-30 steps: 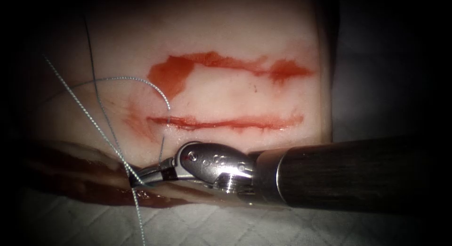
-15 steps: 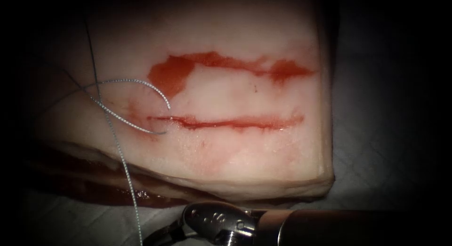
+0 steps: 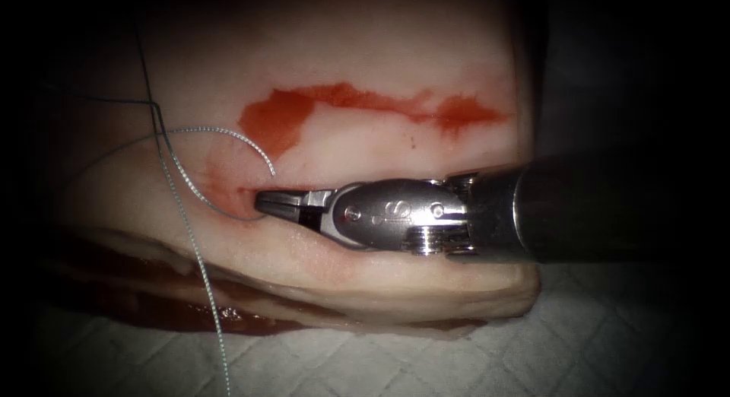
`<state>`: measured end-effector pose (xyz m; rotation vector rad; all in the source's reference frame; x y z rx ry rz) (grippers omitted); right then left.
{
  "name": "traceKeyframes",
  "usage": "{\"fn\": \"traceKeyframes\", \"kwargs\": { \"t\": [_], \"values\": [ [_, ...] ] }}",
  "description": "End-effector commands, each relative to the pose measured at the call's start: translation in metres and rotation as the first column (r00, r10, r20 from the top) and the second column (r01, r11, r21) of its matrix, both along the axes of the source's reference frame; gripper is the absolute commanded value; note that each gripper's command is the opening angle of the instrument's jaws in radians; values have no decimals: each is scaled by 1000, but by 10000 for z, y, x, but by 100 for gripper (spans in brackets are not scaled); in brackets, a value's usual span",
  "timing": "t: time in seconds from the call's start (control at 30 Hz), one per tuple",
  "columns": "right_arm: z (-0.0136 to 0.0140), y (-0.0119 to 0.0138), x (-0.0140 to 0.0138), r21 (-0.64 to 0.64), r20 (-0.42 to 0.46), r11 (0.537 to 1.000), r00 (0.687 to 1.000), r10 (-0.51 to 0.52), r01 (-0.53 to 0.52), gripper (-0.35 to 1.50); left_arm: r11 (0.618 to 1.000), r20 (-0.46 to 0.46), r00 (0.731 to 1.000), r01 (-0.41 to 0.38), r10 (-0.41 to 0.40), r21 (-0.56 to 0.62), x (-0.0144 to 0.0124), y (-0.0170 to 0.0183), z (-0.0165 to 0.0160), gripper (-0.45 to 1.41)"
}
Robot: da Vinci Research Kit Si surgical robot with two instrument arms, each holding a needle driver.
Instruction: Wound Closure
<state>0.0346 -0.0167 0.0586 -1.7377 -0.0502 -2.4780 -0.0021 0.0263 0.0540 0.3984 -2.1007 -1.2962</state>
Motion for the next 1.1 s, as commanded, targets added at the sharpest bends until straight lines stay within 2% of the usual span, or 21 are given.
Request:
{"fn": "traceKeyframes", "kwargs": {
  "t": [0.03,0.2,0.3,0.43,0.5,0.63,0.7,0.93,1.1],
  "values": [
    [10,6,12,-37,23,999,1000,-10,10,-11,1000,8,1000,-4,4,6,-7,2,5,-45],
    [20,8,11,-87,75,996,997,-31,38,-23,1000,13,1000,-9,9,10,-9,0,3,-45],
    [22,3,12,-82,58,995,997,-60,65,2,1000,17,1000,-15,15,11,-9,0,3,-45],
    [22,-3,11,-77,45,993,995,-88,91,-6,1000,21,1000,-18,18,15,-9,0,3,-45],
    [28,-12,11,-77,41,989,992,-121,124,5,1000,25,999,-21,21,19,-9,0,3,-45],
    [33,-19,12,-81,38,987,990,-135,138,12,1000,25,999,-21,21,19,-9,0,4,-45],
    [32,-19,12,-86,37,986,989,-140,143,24,1000,25,999,-21,21,19,-9,0,4,-45],
    [32,-19,14,-85,38,986,990,-139,142,32,999,32,999,-27,26,27,-9,0,4,-45],
    [30,-16,15,-81,36,986,990,-140,142,31,999,32,999,-27,26,27,-9,0,4,-45]
  ]
}}
